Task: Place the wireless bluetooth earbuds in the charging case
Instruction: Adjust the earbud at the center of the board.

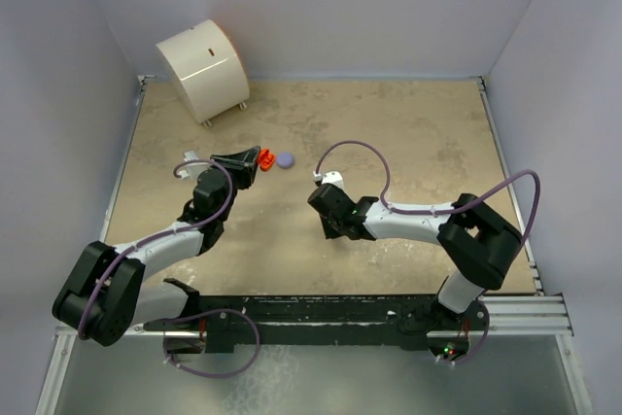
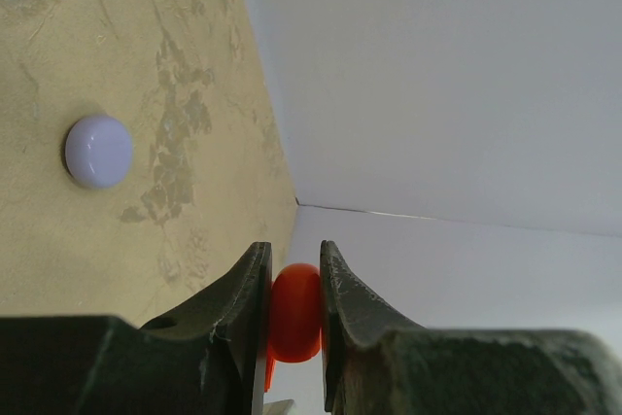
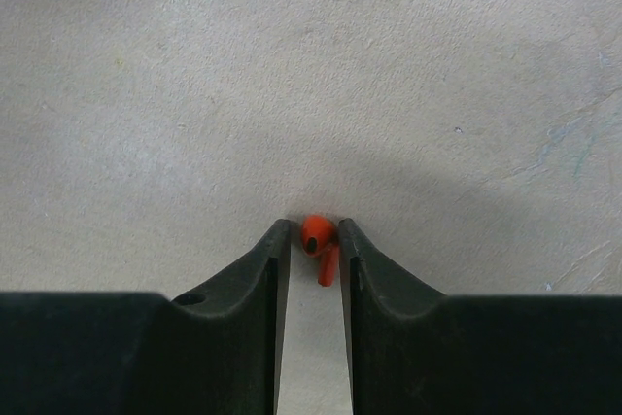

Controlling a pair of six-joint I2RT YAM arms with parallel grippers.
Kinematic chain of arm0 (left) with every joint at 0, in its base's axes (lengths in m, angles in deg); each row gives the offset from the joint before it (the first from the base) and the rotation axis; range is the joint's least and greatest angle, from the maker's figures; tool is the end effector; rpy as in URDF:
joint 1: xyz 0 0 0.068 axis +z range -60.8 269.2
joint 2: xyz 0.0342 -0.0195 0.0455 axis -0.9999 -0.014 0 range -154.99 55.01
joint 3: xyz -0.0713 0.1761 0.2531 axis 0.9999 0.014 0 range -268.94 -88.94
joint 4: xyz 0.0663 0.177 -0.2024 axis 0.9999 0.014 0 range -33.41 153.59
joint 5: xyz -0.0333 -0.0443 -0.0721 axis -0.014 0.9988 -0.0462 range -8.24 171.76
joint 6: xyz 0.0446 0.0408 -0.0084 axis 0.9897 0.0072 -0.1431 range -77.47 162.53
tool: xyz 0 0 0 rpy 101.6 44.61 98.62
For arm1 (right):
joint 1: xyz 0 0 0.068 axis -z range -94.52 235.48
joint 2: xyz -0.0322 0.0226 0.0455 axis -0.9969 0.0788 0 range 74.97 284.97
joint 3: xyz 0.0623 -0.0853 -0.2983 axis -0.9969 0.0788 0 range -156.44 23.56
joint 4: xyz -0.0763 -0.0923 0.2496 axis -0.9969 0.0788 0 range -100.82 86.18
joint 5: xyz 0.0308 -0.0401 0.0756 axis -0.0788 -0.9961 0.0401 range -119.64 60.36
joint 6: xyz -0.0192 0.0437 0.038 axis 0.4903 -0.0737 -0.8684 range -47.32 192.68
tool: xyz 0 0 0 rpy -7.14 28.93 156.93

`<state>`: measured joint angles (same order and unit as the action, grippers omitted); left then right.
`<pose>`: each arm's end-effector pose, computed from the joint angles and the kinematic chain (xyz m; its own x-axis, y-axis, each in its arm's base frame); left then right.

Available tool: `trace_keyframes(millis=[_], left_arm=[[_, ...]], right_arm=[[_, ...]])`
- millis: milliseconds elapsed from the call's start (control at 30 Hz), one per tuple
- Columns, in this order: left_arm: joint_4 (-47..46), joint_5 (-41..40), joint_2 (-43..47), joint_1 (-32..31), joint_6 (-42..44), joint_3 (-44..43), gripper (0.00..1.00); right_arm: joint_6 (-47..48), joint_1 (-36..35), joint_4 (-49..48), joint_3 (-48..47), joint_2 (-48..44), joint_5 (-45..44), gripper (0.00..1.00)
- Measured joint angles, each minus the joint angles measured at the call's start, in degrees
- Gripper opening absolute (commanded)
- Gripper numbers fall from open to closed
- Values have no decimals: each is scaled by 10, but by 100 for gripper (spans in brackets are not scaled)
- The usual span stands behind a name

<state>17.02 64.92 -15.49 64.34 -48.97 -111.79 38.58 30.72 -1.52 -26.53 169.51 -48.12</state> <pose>0.2360 -0.0948 0.2353 -0.1387 -0.9902 -0.0148 -0.1310 0.0332 -0.9908 0.2094 0.2713 0.1865 -0.7590 -0.1528 -0.6329 -0.2910 0.9492 0.1199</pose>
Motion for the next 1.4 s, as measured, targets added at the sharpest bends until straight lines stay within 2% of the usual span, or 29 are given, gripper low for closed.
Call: trace_keyframes(millis=[633, 1067, 1400], left_arm=[[4, 18, -10, 0, -9, 0, 0], [84, 19, 67, 0, -2, -21, 0], [119, 21, 77, 1, 8, -34, 0]], right_arm=[[7, 1, 36, -41, 30, 28, 30], [29, 12, 113, -103, 63, 76, 31], [37, 27, 151, -120, 70, 106, 31]])
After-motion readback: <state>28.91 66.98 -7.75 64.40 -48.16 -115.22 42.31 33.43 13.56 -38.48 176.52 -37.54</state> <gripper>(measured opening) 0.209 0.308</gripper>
